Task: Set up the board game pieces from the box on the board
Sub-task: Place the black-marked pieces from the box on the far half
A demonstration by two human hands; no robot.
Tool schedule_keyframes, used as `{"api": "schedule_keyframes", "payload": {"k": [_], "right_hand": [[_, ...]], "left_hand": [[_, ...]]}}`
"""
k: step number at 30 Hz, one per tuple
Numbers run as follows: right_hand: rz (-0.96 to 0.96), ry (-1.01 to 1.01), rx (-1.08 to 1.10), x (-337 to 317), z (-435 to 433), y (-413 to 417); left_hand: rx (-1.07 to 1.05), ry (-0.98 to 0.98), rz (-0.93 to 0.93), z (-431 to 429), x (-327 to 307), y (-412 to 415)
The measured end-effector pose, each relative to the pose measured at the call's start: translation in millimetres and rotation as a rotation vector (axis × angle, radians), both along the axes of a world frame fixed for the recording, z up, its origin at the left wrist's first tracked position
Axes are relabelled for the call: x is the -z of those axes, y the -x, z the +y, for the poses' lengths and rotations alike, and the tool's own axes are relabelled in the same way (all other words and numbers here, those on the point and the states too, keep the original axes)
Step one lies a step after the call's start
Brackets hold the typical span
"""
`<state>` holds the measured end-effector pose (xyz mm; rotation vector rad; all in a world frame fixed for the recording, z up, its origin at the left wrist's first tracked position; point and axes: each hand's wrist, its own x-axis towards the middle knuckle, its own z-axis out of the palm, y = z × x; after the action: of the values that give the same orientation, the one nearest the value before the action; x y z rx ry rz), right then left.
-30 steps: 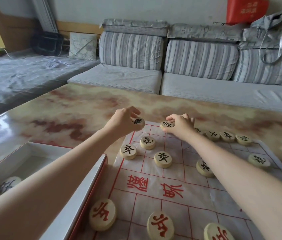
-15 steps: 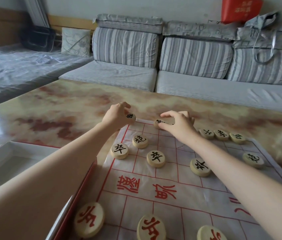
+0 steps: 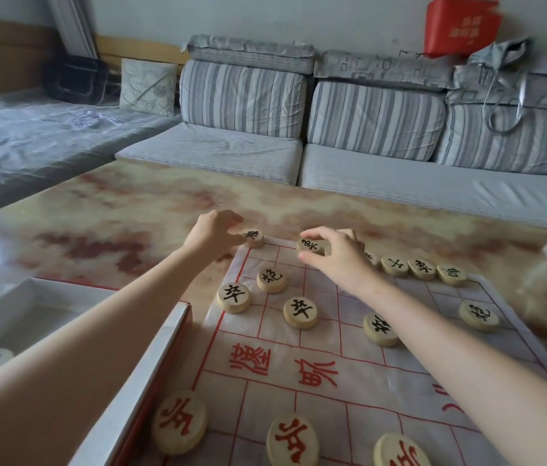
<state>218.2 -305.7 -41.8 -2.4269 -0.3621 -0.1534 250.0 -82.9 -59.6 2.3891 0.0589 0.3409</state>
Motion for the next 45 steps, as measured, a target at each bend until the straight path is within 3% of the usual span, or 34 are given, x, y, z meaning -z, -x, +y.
{"api": "schedule_keyframes", "payload": {"k": [6,10,18,24,29,33,38,45], "right_hand": [[0.039,-0.07,-0.082,-9.9,27.5,20.4],[0.125,-0.134,-0.223,-24.1,54.0,59.6],[0.217,-0.047,-0.467,-31.6,126.5,139.8],[0.287,0.006,-0.534,-21.6,189.8,172.2],[0.27,0.041,-0.526,-14.0,226.6,182.0],[0.27,0.067,-0.521,-6.2,245.5,178.1],[0.258,0.105,-0.518,11.2,262.6,170.4],[0.198,0.037,-0.441,19.4,254.8,162.8]], "left_hand": [[-0.003,0.05,-0.053,32.1,-29.1,43.3],[0.073,-0.03,-0.083,68.6,-44.6,94.4],[0.06,-0.172,0.14,132.4,-33.5,207.8],[-0.069,-0.257,0.158,174.8,-26.8,258.7],[-0.066,-0.353,0.193,185.2,-26.3,270.3],[-0.078,-0.546,0.199,183.3,-23.0,271.3],[-0.106,-0.582,0.175,180.0,-16.8,268.4],[-0.14,-0.389,0.075,181.0,-9.1,269.5]]}}
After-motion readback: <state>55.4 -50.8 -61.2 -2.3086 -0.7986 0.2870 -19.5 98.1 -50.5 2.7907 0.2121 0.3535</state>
